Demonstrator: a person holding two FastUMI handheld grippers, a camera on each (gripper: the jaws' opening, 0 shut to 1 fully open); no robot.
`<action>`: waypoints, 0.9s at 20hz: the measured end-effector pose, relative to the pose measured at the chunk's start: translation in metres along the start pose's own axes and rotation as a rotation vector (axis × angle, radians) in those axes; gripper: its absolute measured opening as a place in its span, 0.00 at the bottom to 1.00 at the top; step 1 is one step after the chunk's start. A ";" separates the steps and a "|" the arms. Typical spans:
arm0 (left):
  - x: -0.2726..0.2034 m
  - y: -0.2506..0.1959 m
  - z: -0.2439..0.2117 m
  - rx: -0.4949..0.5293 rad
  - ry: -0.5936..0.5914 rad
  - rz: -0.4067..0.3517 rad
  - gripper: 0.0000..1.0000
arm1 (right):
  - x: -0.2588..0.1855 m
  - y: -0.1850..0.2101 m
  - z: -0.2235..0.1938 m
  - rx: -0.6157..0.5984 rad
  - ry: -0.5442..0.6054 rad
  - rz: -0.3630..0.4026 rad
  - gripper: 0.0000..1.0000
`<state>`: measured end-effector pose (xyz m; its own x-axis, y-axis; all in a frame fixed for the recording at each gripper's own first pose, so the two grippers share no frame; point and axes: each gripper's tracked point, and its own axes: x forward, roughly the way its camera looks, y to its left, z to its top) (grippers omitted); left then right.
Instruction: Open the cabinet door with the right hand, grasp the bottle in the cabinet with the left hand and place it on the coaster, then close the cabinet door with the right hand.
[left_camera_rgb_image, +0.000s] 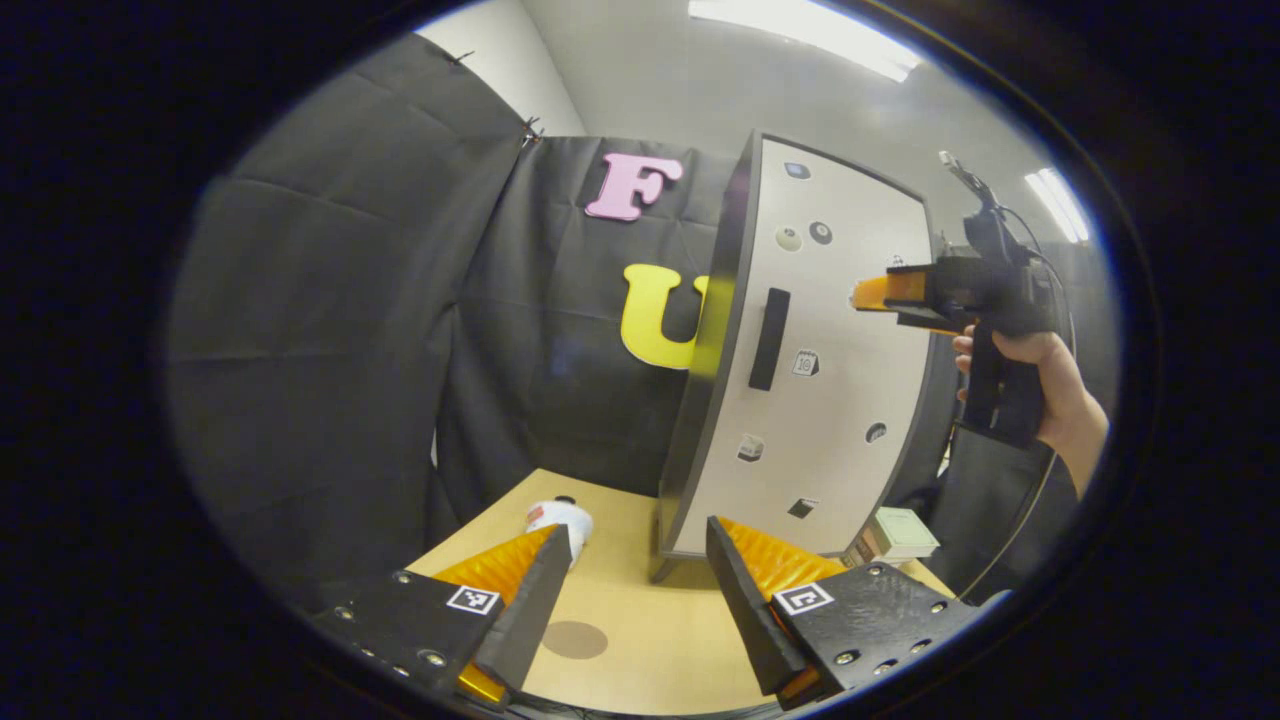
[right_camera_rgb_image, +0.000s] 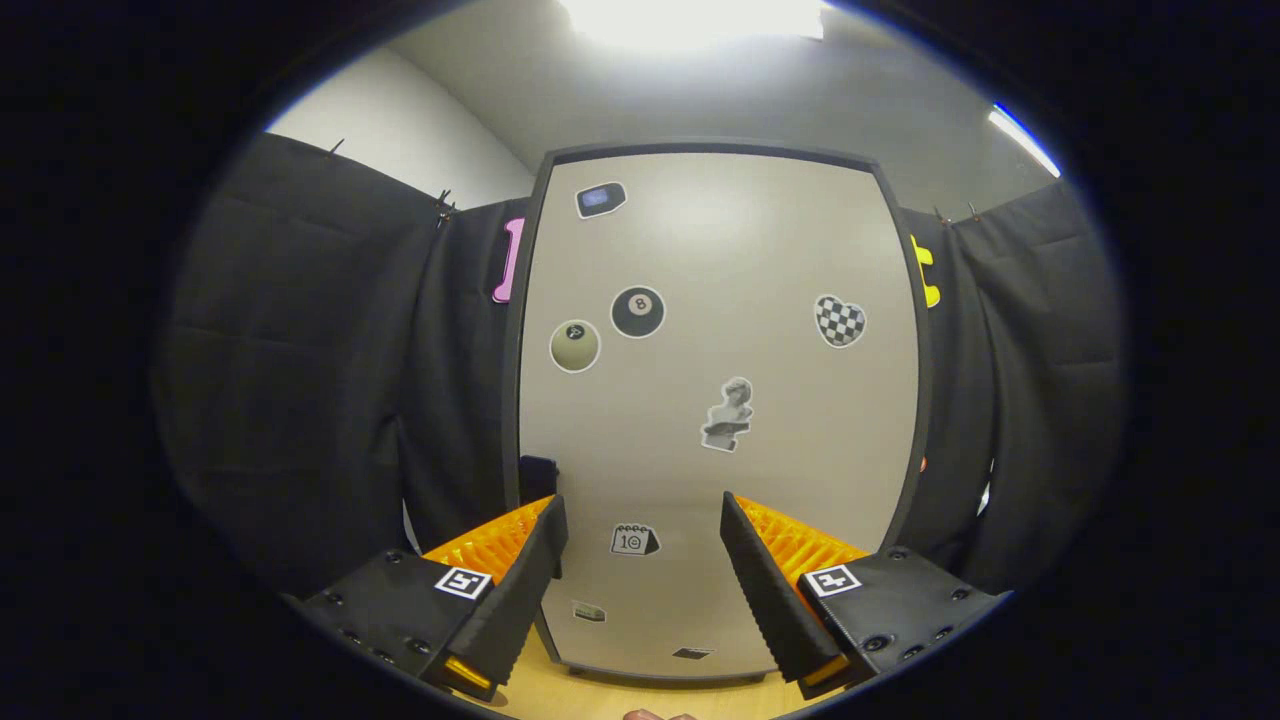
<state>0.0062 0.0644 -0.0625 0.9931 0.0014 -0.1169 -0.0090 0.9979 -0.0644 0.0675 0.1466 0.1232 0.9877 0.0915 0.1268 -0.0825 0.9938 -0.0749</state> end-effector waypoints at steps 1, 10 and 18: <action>-0.002 0.005 -0.003 0.005 0.004 0.013 0.82 | 0.007 0.010 0.002 -0.008 -0.001 0.006 0.98; -0.015 0.047 -0.026 -0.048 0.045 0.110 0.84 | 0.068 0.062 -0.024 0.010 0.077 0.012 0.92; -0.023 0.071 -0.021 -0.084 0.023 0.182 0.82 | 0.097 0.071 -0.056 0.030 0.148 -0.063 0.77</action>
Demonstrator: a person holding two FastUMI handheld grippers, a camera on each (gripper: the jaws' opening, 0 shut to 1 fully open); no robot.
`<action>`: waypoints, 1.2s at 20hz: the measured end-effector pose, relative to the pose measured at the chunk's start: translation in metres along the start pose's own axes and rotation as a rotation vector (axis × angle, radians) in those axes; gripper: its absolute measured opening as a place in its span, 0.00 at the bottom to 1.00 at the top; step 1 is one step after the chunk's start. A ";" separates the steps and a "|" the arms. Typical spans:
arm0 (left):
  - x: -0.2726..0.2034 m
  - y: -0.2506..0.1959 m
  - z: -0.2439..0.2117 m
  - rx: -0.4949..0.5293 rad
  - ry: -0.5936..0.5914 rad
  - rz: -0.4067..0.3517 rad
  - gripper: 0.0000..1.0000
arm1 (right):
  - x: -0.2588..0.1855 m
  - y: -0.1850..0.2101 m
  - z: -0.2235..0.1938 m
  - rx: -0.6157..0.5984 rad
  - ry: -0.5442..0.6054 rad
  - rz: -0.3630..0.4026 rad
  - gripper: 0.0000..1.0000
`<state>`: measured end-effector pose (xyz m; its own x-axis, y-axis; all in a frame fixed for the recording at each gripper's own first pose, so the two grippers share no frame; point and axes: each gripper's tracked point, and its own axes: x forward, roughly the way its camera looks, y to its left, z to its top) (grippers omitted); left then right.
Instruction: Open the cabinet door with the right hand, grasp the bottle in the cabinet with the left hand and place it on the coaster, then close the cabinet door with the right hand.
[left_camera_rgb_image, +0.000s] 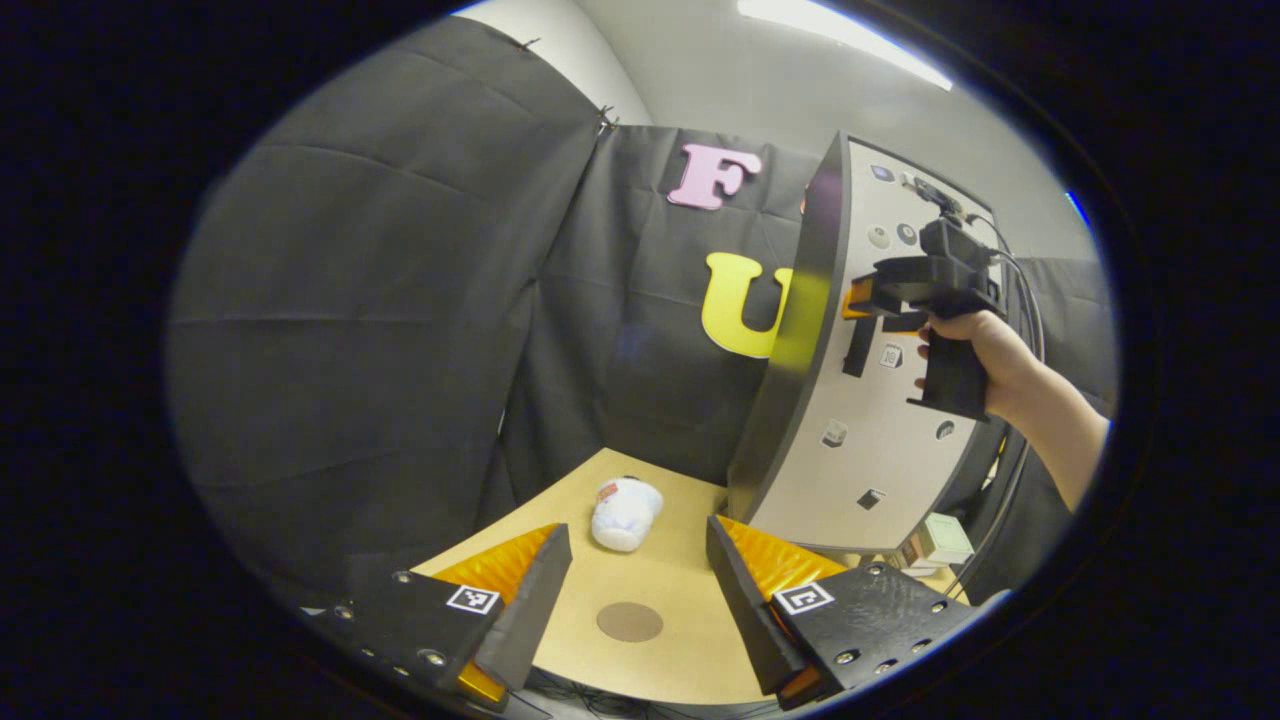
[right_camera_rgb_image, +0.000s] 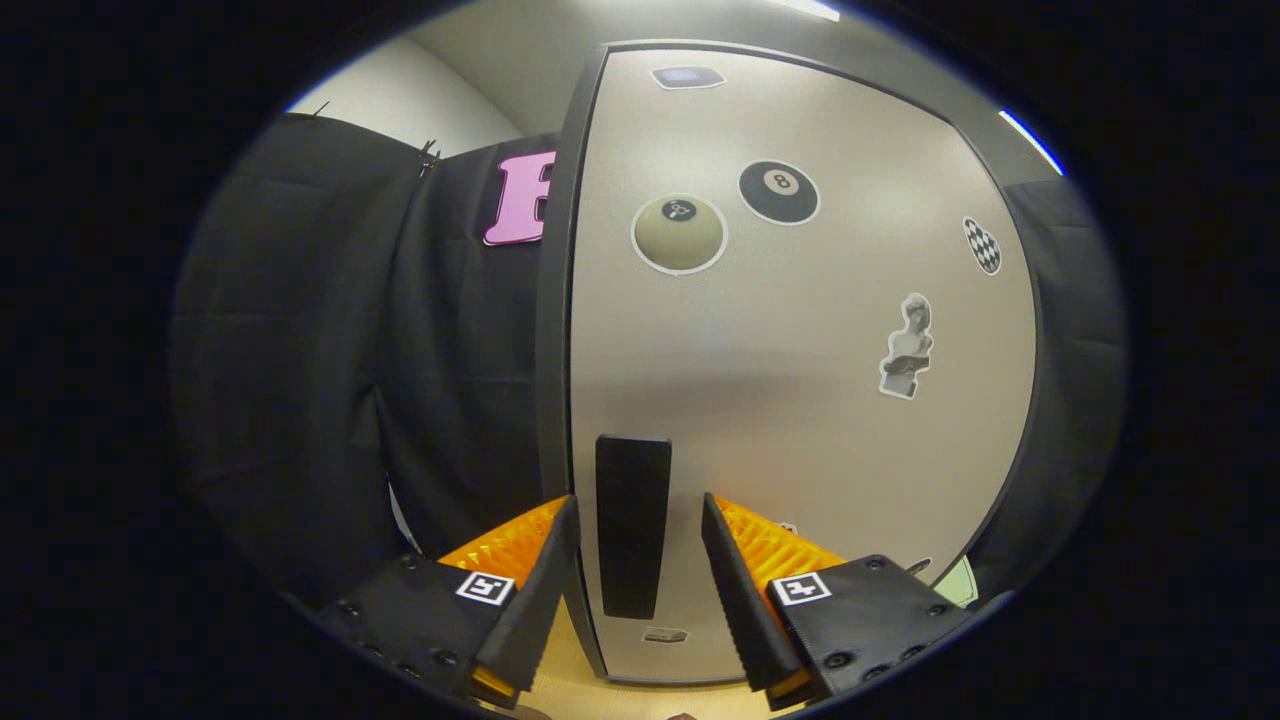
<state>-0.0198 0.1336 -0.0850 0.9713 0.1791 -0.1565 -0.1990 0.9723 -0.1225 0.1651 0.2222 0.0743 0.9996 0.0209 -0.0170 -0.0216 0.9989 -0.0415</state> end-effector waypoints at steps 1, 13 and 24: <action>0.000 0.002 0.000 -0.002 0.004 0.003 0.84 | 0.002 -0.001 -0.003 -0.001 0.007 -0.012 0.70; -0.024 -0.001 0.014 0.123 0.002 0.062 0.82 | 0.007 0.005 -0.012 0.100 0.062 0.075 0.26; -0.053 -0.047 0.032 0.113 -0.045 0.101 0.82 | -0.018 0.001 -0.014 0.019 0.031 0.298 0.09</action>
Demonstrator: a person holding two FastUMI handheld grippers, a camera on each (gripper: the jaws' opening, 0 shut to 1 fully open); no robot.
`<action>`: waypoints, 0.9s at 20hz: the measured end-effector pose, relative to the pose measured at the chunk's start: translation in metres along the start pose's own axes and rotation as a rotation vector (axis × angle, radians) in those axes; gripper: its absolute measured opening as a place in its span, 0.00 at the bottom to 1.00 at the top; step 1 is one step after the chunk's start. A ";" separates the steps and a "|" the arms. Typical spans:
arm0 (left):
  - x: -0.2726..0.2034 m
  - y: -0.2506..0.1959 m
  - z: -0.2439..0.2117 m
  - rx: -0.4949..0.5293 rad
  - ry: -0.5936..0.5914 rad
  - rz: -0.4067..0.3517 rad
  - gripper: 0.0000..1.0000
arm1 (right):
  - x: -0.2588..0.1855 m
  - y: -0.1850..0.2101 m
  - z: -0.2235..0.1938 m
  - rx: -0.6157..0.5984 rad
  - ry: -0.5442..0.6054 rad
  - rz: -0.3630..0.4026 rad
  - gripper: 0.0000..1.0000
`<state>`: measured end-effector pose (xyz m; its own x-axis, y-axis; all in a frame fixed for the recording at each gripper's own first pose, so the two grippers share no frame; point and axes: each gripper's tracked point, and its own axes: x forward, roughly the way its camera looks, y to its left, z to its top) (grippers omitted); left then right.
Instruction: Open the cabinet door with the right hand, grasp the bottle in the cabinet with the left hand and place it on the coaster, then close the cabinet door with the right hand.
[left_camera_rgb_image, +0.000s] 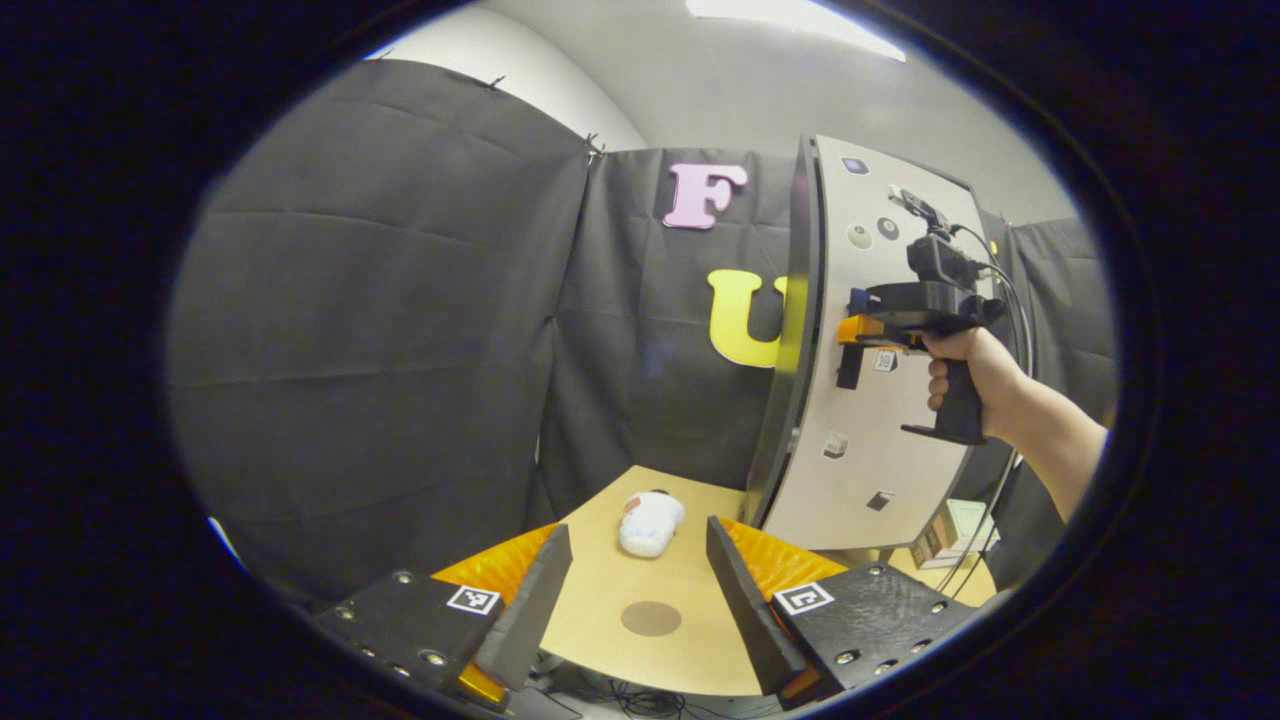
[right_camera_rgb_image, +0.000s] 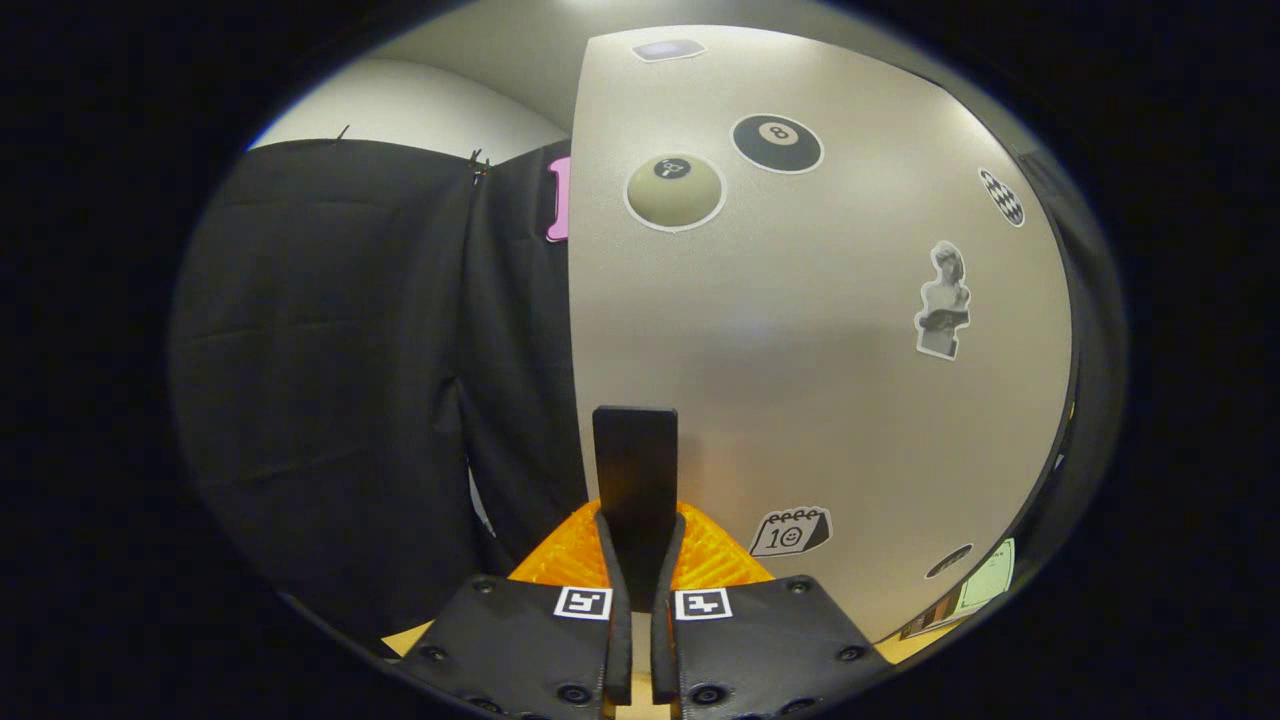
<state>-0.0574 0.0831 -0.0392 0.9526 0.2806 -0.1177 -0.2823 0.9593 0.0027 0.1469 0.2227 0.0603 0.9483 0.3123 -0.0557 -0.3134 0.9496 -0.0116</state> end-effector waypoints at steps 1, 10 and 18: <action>-0.006 -0.004 0.000 -0.007 0.002 0.003 0.82 | -0.004 0.000 0.000 -0.004 -0.004 0.025 0.09; -0.083 -0.036 0.003 -0.022 -0.018 0.054 0.82 | -0.042 -0.010 -0.009 -0.011 0.009 0.206 0.09; -0.125 -0.059 -0.010 -0.022 -0.026 0.085 0.83 | -0.050 -0.019 -0.010 -0.016 0.013 0.301 0.09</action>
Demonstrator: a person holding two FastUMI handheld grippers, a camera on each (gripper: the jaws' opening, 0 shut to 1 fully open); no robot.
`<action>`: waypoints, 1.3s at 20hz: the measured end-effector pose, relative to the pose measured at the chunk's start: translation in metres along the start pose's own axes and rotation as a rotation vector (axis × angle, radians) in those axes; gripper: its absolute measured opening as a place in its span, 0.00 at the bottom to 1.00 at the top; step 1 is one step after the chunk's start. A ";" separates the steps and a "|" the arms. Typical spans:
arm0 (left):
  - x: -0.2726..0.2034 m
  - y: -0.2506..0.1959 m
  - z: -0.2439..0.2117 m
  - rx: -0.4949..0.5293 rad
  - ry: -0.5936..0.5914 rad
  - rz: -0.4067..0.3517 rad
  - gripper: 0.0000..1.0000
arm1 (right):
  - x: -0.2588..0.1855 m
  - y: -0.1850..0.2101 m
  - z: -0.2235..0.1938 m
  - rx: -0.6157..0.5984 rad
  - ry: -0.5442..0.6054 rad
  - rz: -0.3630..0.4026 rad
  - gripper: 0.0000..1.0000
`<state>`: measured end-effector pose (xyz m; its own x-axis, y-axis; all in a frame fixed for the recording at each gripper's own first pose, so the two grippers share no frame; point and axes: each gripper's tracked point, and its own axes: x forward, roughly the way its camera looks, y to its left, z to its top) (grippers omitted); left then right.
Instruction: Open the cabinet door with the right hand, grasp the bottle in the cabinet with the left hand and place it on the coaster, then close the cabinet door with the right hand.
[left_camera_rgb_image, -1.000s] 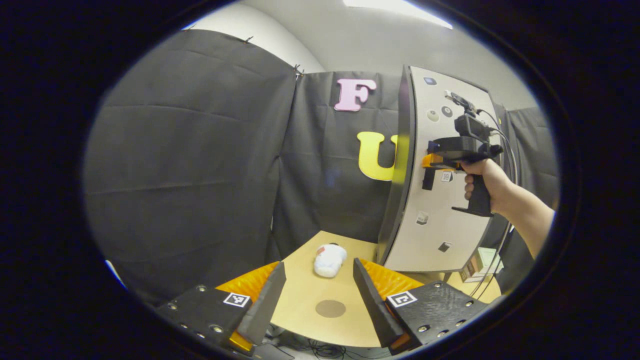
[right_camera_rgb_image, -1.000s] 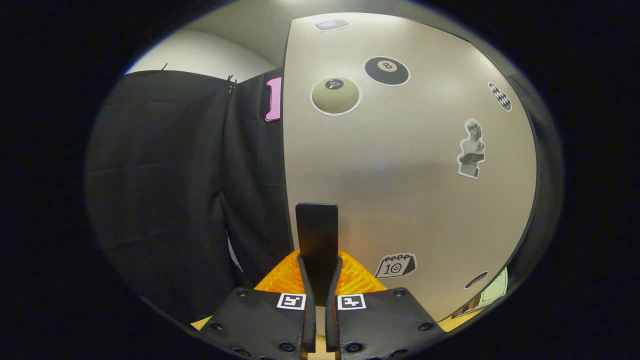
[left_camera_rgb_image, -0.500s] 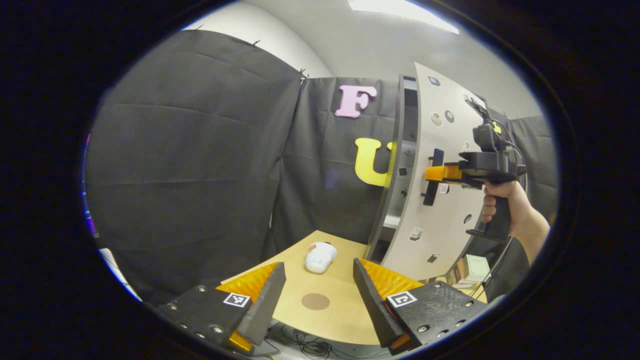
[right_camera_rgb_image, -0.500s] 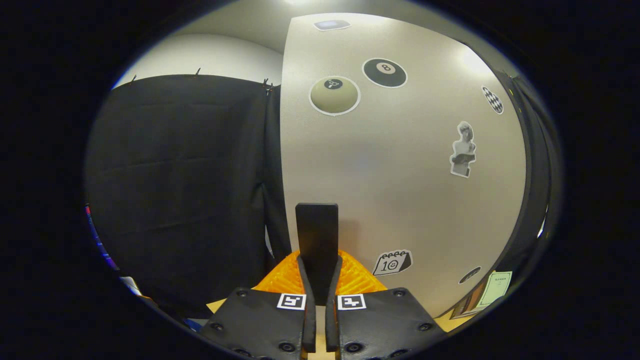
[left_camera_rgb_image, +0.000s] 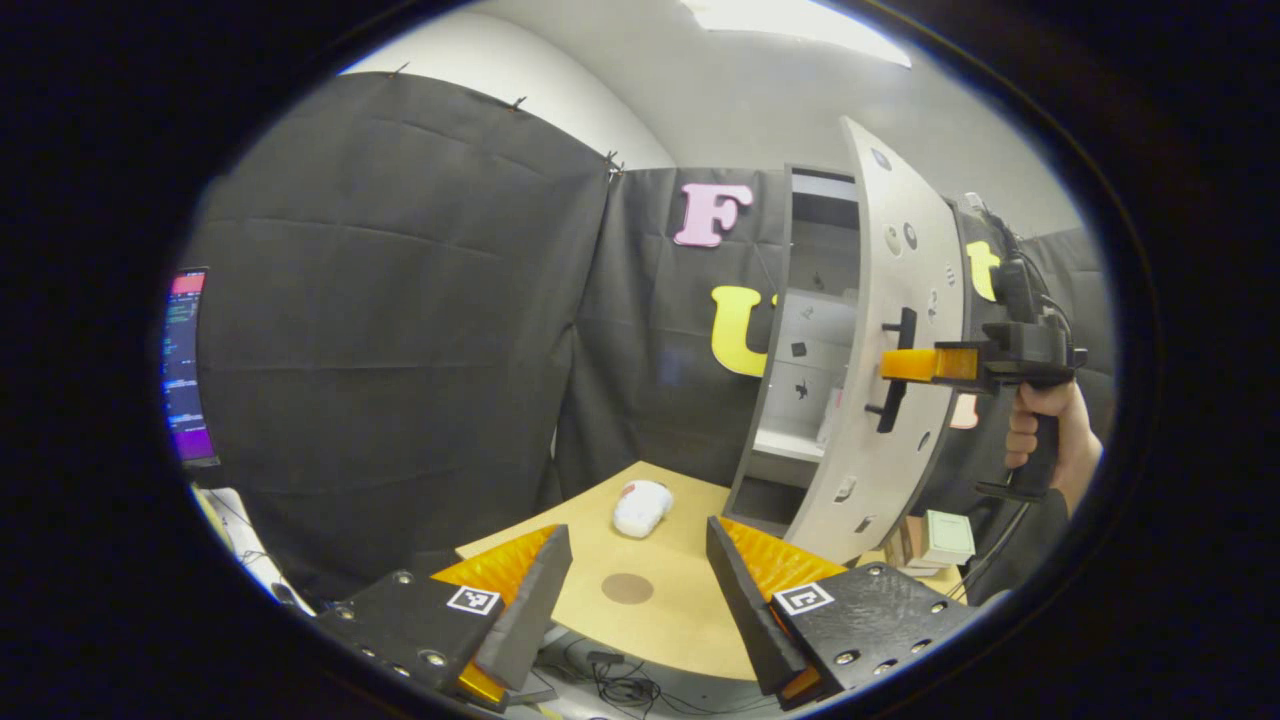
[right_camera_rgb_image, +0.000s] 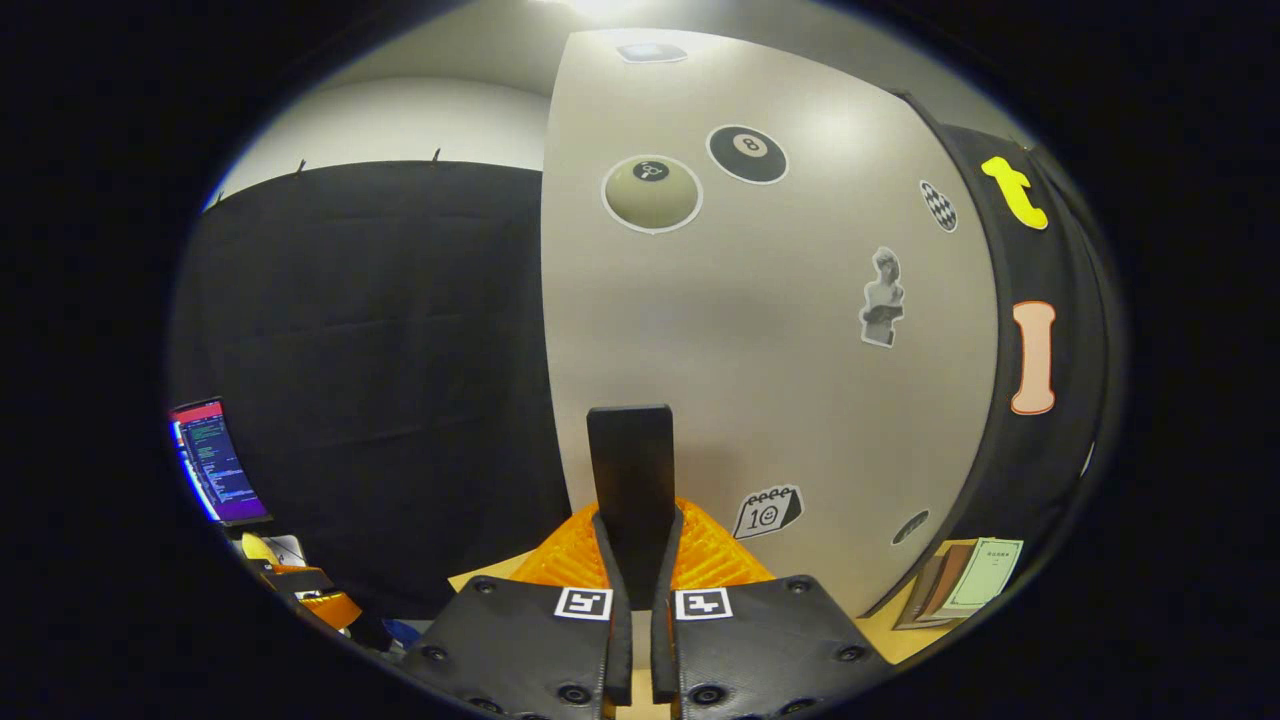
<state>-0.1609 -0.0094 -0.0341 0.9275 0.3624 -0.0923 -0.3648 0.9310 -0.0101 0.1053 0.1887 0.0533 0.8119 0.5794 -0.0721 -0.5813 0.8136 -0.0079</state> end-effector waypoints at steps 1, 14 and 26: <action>-0.004 -0.003 -0.002 0.005 -0.006 -0.001 0.82 | -0.001 -0.002 0.000 0.003 -0.014 0.014 0.09; 0.019 -0.091 -0.026 0.072 0.061 -0.183 0.82 | -0.018 -0.021 0.000 0.059 -0.049 -0.015 0.05; 0.024 -0.118 -0.042 0.097 0.108 -0.257 0.82 | -0.036 -0.053 0.003 0.093 -0.095 -0.170 0.08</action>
<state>-0.0994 -0.1127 -0.0771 0.9724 0.1122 -0.2046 -0.1045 0.9934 0.0480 0.1068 0.1249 0.0597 0.9017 0.4321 0.0166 -0.4320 0.8983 0.0804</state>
